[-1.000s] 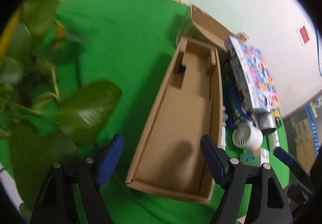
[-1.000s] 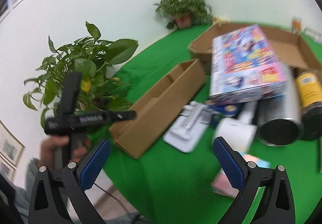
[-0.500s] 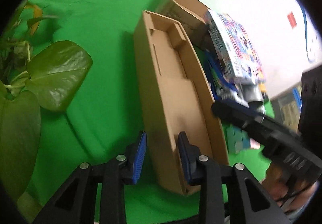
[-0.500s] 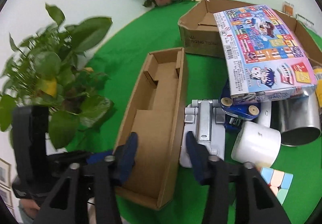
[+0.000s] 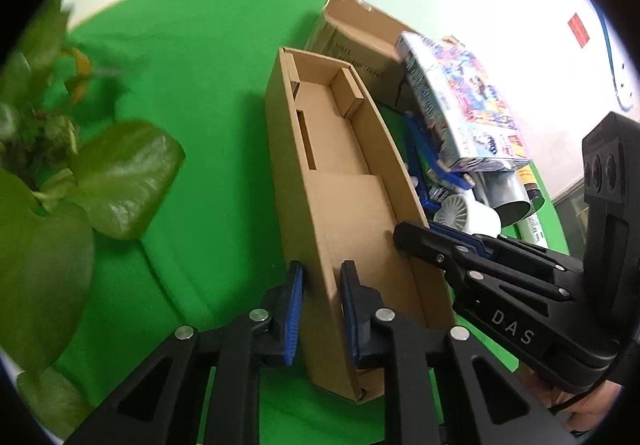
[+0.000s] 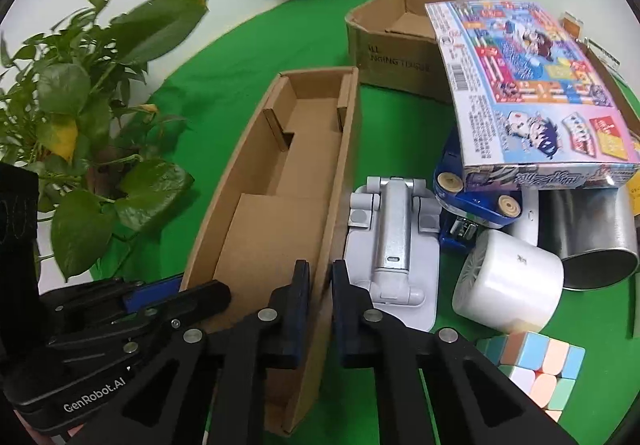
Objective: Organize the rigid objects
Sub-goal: 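Lift the cardboard insert with both grippers and carry it into the large box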
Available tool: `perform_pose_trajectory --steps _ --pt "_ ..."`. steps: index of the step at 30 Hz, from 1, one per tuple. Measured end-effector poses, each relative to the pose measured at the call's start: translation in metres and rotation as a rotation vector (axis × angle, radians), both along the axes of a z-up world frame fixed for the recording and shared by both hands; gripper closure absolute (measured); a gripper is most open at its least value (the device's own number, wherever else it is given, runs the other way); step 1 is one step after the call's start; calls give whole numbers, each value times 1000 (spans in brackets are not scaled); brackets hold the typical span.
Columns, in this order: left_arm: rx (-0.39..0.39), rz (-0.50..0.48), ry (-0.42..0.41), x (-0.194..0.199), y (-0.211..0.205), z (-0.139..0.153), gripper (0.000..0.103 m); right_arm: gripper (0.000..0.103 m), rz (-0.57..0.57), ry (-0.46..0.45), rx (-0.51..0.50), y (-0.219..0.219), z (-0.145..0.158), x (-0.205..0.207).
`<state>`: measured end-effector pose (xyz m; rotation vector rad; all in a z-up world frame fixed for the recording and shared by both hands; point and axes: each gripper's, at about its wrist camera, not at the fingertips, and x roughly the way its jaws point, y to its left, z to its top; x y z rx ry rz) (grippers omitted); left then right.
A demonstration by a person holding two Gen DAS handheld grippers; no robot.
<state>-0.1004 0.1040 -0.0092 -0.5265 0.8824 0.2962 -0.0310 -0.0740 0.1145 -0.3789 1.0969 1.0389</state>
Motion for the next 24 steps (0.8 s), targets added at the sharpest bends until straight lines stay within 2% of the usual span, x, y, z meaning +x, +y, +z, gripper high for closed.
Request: perform_pose_trajectory --steps 4,8,9,12,15,24 --pt "99 13 -46 -5 -12 34 87 94 5 -25 69 -12 30 7" --pt "185 5 -115 3 -21 82 87 94 3 -93 152 -22 76 15" --pt "188 3 -133 4 -18 84 87 94 2 -107 165 -23 84 17" --pt "252 -14 -182 20 -23 122 88 94 -7 -159 209 -25 117 29" --pt "281 -35 -232 34 -19 152 88 94 -24 -206 252 -25 149 47" --pt "386 -82 -270 104 1 210 89 94 -94 -268 324 -4 216 119"
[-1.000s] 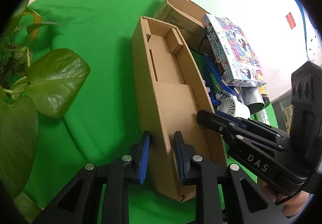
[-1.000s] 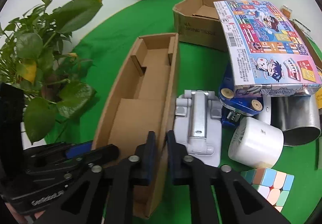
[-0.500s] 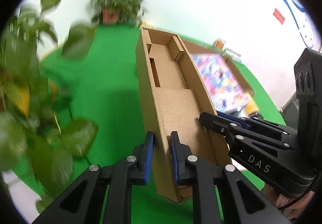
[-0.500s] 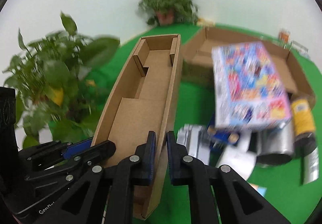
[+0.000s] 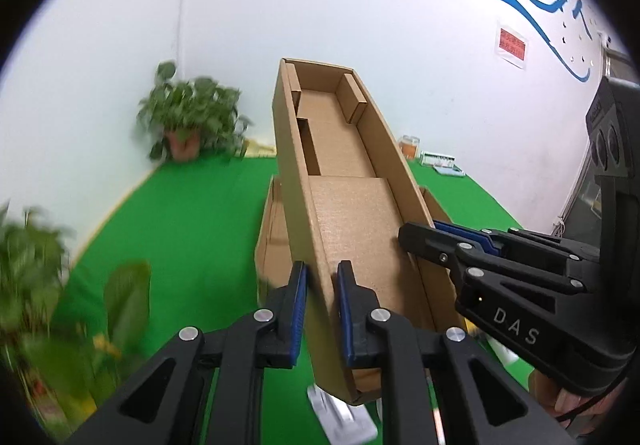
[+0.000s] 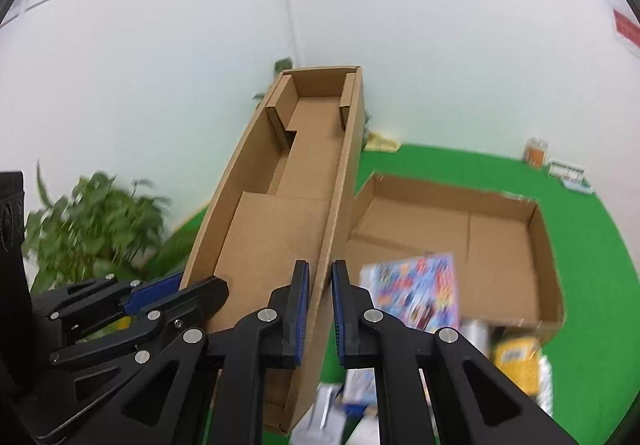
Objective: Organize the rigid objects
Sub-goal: 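Lift the cardboard insert with both grippers and carry it into the large box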
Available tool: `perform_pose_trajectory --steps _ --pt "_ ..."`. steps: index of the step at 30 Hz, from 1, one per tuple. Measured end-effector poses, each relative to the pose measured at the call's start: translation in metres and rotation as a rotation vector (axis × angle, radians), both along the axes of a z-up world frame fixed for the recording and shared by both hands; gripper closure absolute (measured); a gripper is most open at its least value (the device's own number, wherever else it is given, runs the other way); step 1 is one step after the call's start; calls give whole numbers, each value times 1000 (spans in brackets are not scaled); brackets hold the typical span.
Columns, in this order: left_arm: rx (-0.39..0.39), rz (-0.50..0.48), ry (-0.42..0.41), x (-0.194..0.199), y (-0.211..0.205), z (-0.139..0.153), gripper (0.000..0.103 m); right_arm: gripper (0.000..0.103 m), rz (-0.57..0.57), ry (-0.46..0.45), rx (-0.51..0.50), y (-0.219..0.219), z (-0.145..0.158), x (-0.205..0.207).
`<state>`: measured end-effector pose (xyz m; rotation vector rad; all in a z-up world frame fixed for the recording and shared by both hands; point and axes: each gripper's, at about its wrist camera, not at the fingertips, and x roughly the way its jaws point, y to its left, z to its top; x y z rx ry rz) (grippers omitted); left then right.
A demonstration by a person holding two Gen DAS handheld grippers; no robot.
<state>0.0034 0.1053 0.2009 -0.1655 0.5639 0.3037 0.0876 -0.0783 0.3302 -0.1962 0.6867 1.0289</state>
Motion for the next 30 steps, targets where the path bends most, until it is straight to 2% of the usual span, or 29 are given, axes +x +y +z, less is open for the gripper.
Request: perform_pose_trajectory --steps 3,6,10,14,18,24,30 --pt "46 11 6 32 9 13 90 94 -28 19 -13 24 14 38" --pt "45 14 7 66 25 25 92 93 -49 23 -25 46 25 72" --pt "-12 9 29 102 55 23 93 91 -66 60 -73 80 27 112" --pt "-73 -19 79 130 83 5 93 91 -77 135 -118 112 10 150" --pt "-137 -27 126 153 108 -21 93 91 -84 201 -152 141 -19 173" --pt "-199 -9 201 174 134 -62 93 90 -71 315 -229 181 -88 201" --pt "-267 9 275 188 146 -109 93 90 -66 387 -313 198 -146 212"
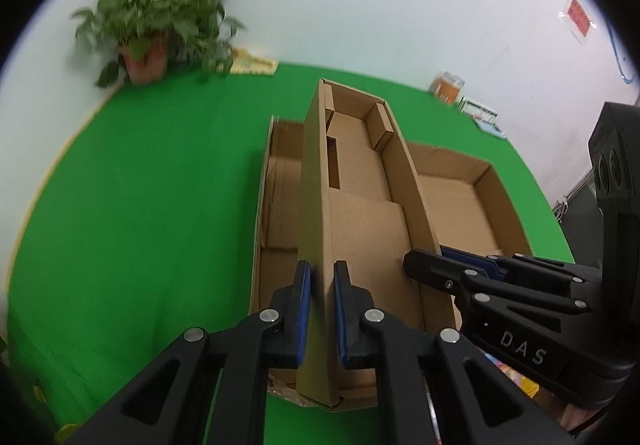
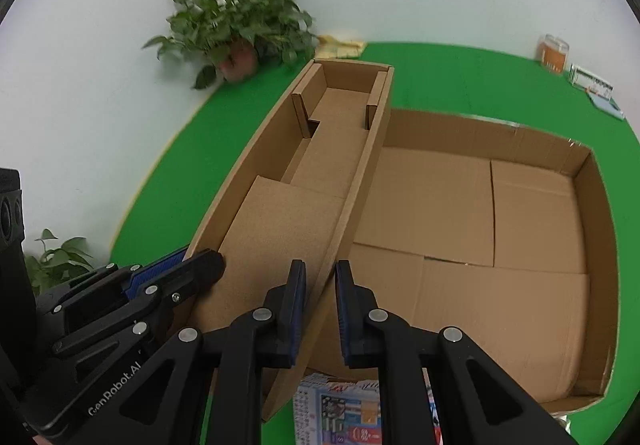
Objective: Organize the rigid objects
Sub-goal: 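Lift the cardboard insert with both grippers and carry it into the large box, then open both grippers to release the insert inside the box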
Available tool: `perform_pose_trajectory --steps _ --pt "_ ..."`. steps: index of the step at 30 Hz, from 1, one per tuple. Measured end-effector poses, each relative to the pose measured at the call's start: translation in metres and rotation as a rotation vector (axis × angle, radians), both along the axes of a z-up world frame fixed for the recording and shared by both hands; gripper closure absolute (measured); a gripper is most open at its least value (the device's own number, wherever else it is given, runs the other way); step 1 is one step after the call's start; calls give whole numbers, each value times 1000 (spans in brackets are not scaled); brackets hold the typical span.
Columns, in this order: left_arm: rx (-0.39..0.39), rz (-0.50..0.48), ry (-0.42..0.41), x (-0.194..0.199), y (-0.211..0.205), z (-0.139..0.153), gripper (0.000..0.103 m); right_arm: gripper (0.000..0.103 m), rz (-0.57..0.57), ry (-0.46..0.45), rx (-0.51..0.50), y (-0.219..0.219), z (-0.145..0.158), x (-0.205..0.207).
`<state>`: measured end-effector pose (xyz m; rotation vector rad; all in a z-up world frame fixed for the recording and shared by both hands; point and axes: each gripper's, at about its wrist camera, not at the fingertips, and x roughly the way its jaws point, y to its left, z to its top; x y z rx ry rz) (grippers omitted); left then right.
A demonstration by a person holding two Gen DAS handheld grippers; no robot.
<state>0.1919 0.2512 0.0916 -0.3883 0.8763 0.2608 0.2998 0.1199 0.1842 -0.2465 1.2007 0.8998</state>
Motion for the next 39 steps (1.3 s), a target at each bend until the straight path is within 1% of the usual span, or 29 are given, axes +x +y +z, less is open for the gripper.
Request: perform_pose_trajectory --steps 2,4,6,10,12,16,17,19,22,24,26,28,30,32,33,34,35,36,37,38,39 --pt "-36 3 20 4 4 -14 93 90 1 24 -33 8 -17 9" --pt "-45 6 44 10 8 -23 94 90 0 49 -67 16 -30 15" --pt "-49 8 61 11 8 -27 94 90 -1 53 -74 17 -38 19" --pt "-17 32 90 11 10 -31 95 90 4 99 -70 22 -54 22" --pt "-21 49 110 11 14 -34 95 90 6 124 -74 29 -63 23" --pt "0 69 137 12 19 -39 95 91 13 134 -87 40 -81 21" --pt "-1 73 139 12 21 -41 95 91 14 134 -87 33 -84 19" --pt "-5 68 136 11 21 -43 94 92 20 132 -97 37 -93 19" --pt "-27 66 140 9 24 -48 93 92 19 159 -106 37 -101 22" --pt "-48 67 152 6 25 -50 93 92 21 168 -111 38 -108 20" --pt "-49 77 153 1 26 -52 93 92 25 175 -122 40 -116 15" --pt "-55 78 139 -5 25 -51 93 89 25 176 -139 46 -127 12" --pt "-37 79 123 -10 21 -49 93 88 23 174 -132 48 -130 11" --pt "-10 90 114 -14 19 -46 93 84 15 192 -110 46 -130 13" --pt "-5 99 113 -15 18 -46 93 84 16 196 -95 43 -128 14" --pt "-12 104 114 -17 17 -46 93 79 20 187 -75 37 -121 14" --pt "-28 104 113 -19 16 -46 93 59 18 174 -58 30 -113 11" --pt "-33 107 109 -21 11 -44 93 45 14 142 -16 15 -97 10" --pt "-22 111 93 -25 2 -39 93 24 10 118 14 1 -86 8" --pt "2 108 75 -28 -6 -33 90 16 -1 76 54 -17 -69 6" --pt "46 93 39 -35 -22 -22 79 14 -11 13 92 -41 -50 2"
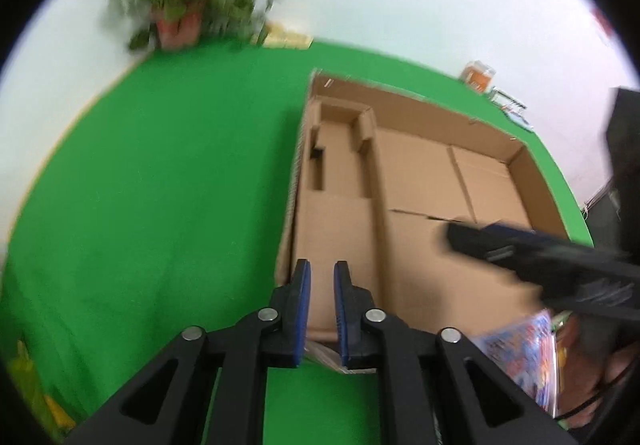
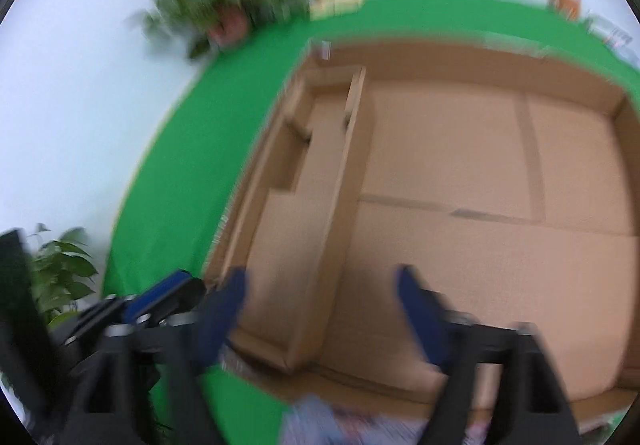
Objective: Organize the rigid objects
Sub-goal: 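Open both grippers to release the insert inside the box, then grasp the colourful board-game box with both grippers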
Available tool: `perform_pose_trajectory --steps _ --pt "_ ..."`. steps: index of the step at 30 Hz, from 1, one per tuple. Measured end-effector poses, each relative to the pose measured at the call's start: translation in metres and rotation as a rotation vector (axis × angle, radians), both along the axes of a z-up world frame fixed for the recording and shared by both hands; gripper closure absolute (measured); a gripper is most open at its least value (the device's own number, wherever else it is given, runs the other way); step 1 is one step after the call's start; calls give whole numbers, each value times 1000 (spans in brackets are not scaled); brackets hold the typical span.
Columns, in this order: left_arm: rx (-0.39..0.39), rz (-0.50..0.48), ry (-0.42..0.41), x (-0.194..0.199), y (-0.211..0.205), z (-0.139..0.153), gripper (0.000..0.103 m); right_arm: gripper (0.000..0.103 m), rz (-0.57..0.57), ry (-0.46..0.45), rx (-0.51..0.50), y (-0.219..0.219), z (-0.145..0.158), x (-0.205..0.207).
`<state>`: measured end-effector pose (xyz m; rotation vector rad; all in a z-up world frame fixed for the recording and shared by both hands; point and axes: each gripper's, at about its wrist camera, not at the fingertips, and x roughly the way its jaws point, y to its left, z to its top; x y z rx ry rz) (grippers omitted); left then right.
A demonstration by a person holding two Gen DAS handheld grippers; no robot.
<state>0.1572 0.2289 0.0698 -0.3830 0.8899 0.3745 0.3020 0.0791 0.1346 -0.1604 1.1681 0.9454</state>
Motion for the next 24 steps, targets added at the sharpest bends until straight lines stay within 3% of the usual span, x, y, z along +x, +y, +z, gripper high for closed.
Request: perform_pose_trajectory --steps 1,2,3,4,5,7,11,13,18,22,24 --pt "12 -35 -11 -4 -13 8 68 9 -8 -77 30 -26 19 -6" --pt "30 -54 -40 -9 -26 15 32 4 -16 -126 49 -45 31 -12" --pt "49 -71 -74 -17 -41 22 4 1 -38 -213 88 -79 49 -22" --pt "75 -81 -117 -26 -57 29 0 1 -53 -255 100 -97 58 -26" --pt "93 -96 -150 -35 -67 32 0 1 -76 -312 107 -128 66 -37" --pt "89 -158 -157 -47 -89 34 0 0 -91 -340 105 -165 71 -47" --pt "-27 -194 -151 -60 -109 24 0 1 -48 -322 60 -215 50 -78" --pt "-54 -194 -158 -69 -116 16 0 1 -31 -265 65 -228 35 -96" --pt "-139 -207 -115 -69 -116 -5 0 1 86 -182 57 -211 5 -135" --pt "-219 -218 -84 -62 -105 -23 0 1 121 -115 46 -186 -9 -141" --pt "-256 -219 -46 -55 -99 -35 0 1 136 -123 9 -172 -15 -143"
